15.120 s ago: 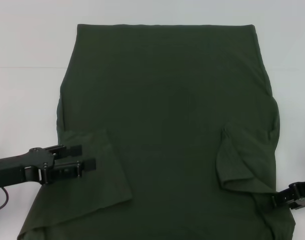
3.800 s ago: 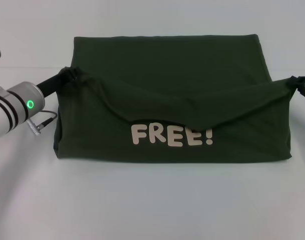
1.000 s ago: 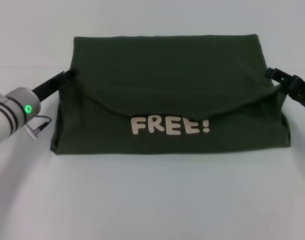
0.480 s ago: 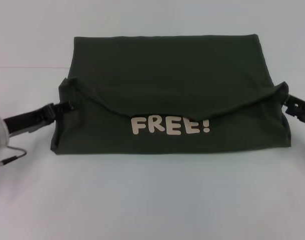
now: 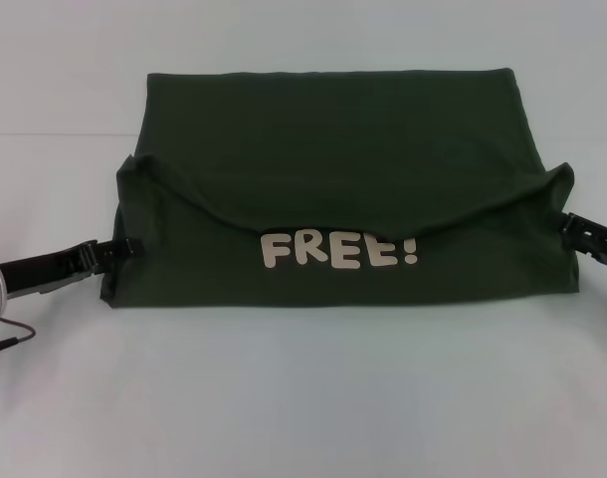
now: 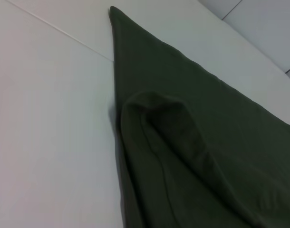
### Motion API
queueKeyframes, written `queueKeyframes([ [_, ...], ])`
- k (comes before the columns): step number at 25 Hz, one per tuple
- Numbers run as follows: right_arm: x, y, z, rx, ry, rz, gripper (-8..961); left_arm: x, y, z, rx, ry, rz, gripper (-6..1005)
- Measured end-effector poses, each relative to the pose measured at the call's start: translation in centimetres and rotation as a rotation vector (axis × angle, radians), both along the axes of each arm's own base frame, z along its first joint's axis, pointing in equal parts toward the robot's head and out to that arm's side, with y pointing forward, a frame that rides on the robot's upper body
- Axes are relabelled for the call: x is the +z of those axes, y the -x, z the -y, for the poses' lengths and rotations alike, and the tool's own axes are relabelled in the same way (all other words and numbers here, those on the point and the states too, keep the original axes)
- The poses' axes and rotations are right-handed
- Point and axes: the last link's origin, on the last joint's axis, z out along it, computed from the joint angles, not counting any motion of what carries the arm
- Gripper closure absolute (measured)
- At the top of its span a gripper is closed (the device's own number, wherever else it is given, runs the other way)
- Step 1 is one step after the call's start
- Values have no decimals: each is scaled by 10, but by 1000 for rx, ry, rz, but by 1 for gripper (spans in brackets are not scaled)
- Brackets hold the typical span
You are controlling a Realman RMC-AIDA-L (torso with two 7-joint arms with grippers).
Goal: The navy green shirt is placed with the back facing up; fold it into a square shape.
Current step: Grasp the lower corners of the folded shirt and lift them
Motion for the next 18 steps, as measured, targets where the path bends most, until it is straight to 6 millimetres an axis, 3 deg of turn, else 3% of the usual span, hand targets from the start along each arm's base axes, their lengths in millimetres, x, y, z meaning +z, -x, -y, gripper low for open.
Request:
queueKeyframes([
  [18, -5, 3, 0, 5, 8, -4, 85, -14, 0, -3, 4, 25, -61, 313],
])
